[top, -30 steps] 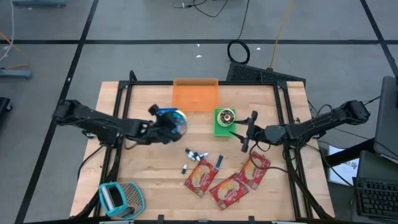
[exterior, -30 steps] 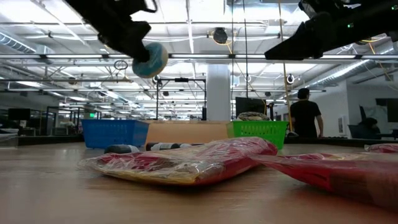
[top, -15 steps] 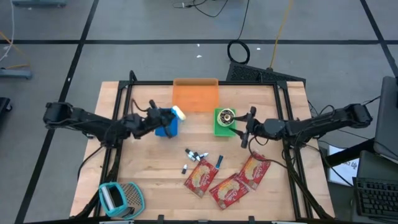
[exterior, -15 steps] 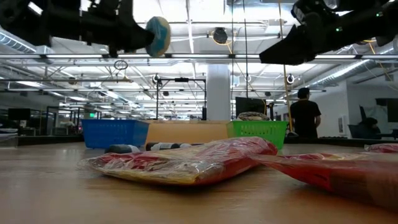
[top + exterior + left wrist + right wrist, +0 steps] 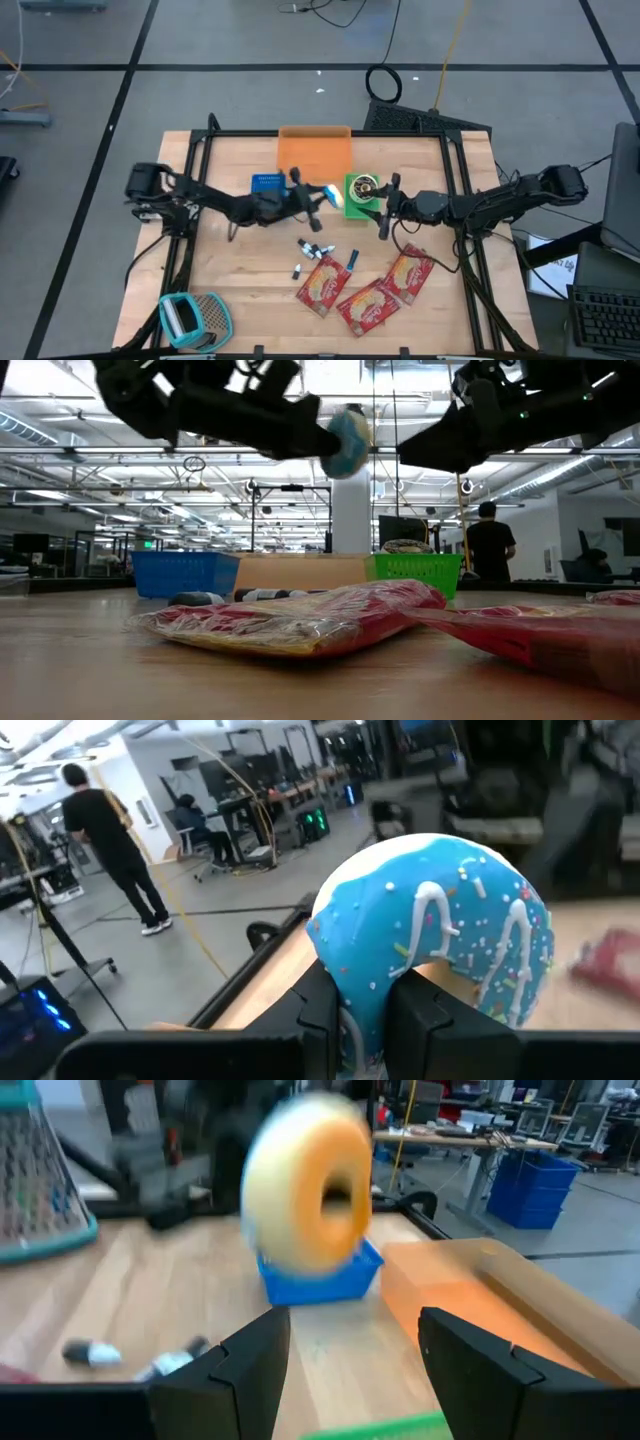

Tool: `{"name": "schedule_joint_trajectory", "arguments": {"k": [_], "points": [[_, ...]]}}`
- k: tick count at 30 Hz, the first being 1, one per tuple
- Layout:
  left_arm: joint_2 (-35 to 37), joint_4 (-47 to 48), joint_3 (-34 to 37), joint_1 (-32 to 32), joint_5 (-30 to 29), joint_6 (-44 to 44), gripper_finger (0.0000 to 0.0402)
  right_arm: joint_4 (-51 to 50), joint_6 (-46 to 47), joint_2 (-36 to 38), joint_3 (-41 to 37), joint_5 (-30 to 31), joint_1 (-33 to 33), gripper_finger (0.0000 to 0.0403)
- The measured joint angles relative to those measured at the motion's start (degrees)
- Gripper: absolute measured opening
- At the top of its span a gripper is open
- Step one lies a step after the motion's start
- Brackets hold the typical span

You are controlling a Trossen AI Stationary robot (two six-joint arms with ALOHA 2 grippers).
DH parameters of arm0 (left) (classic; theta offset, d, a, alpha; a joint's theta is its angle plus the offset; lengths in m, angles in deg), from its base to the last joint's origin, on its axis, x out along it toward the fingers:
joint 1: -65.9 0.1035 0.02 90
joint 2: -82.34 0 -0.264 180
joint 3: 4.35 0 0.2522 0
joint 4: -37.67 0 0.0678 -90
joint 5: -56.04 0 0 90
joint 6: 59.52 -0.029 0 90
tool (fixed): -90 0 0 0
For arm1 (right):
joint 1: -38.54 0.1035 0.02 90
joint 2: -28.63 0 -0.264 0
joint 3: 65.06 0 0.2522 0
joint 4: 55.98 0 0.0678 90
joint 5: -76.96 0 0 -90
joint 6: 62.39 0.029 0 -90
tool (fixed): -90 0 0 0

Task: Pick & Place Food Item
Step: Put the blue doughnut into the green bin

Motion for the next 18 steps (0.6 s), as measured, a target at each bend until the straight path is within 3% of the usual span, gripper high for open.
{"name": "schedule_joint_trajectory", "arguments": {"k": [7,13,18], "points": [[-5.6,6.9,-7.4,-0.2,-1.6,-3.9,0.0049,3.0,2.7,-5.0,0.0,0.2,-0.1,0.025],[-5.5,9.6,-8.3,-0.2,-4.0,-4.2,0.0049,8.1,9.0,-6.8,0.0,0.4,-0.3,0.0305],[-5.5,11.0,-8.3,-0.1,-4.1,-3.9,0.0049,13.6,13.0,-8.6,0.0,0.5,-0.9,0.0314]]}}
